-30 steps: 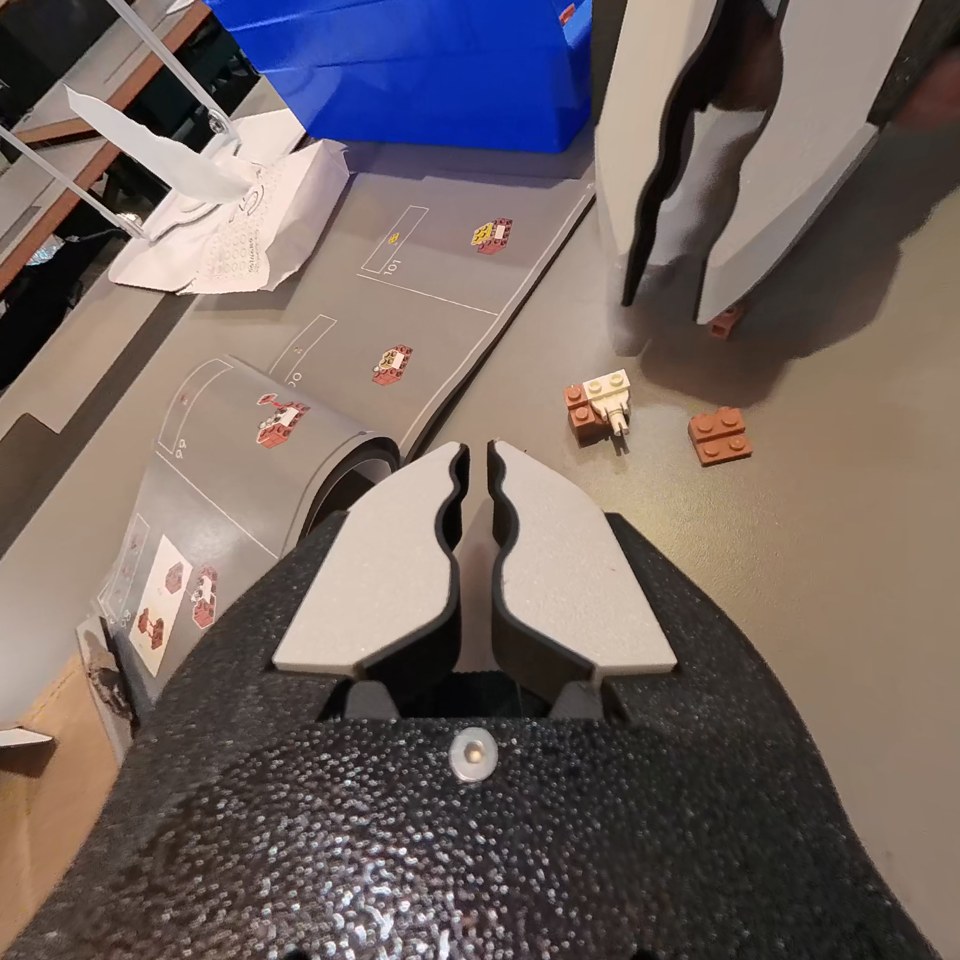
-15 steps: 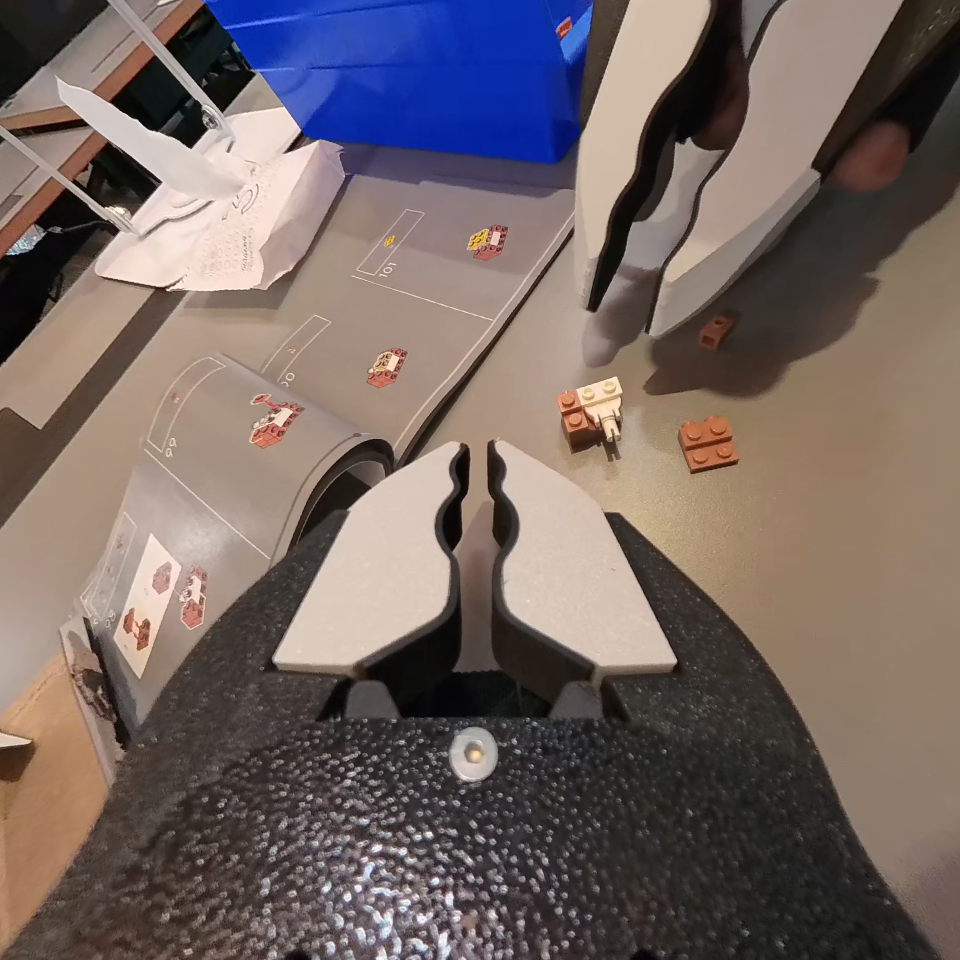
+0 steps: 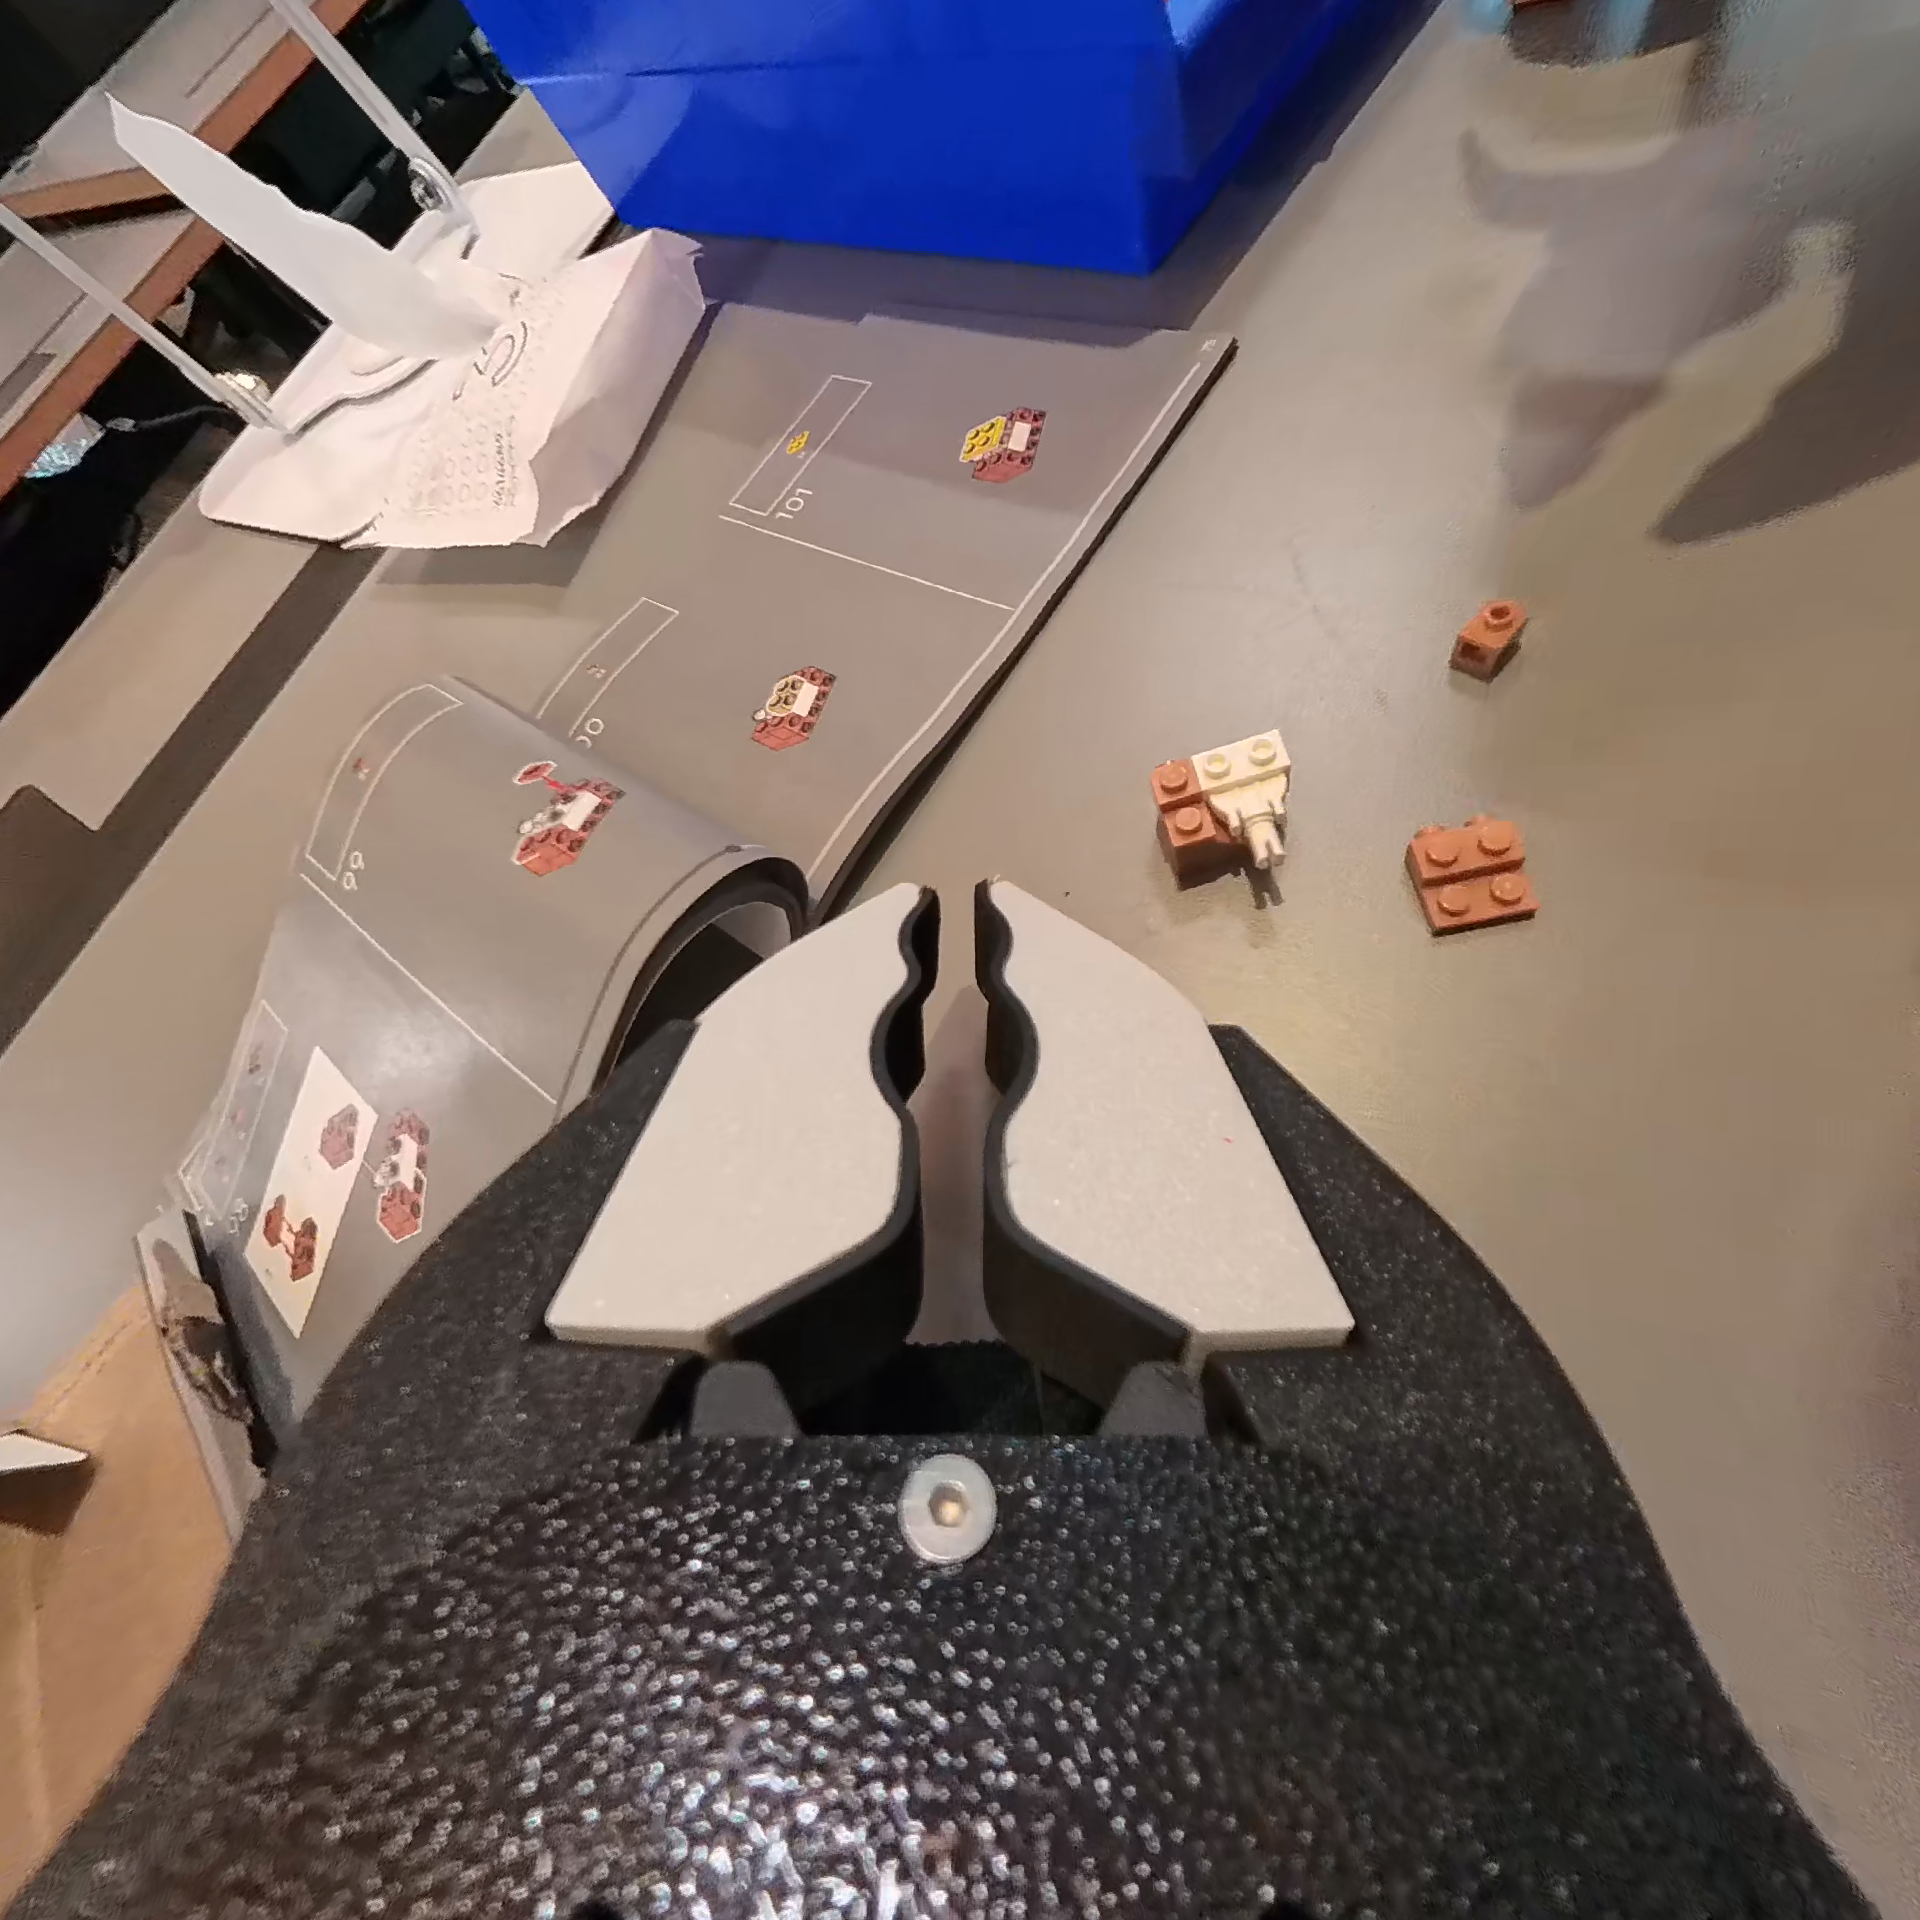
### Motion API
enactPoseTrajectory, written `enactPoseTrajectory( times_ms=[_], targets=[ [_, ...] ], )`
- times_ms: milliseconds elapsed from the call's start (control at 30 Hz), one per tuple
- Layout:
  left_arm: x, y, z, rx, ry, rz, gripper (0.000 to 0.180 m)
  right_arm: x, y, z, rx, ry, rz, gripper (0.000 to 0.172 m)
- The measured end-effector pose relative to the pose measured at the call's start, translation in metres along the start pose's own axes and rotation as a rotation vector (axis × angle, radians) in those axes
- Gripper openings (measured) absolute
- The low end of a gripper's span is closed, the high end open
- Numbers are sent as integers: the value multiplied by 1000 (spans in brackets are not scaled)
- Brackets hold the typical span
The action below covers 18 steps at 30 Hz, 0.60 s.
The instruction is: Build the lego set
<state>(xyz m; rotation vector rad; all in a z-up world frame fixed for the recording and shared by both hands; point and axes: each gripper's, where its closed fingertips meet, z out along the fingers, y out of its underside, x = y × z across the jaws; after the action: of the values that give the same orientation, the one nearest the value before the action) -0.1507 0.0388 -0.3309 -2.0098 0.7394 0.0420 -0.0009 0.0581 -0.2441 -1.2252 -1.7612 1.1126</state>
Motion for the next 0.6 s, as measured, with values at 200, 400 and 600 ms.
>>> enactPoseTrajectory(
  times_ms=[200,400,600],
  targets=[
    [-7,3,6,-41,-54,-12,5,-6,-15,-29,135,16,-13,17],
    [-11,3,5,-36,-61,-44,5,-8,-19,-43,141,32,-27,17],
    [-10,4,6,-44,-58,-40,5,-3,-21,-54,136,74,-50,17]
  ],
)
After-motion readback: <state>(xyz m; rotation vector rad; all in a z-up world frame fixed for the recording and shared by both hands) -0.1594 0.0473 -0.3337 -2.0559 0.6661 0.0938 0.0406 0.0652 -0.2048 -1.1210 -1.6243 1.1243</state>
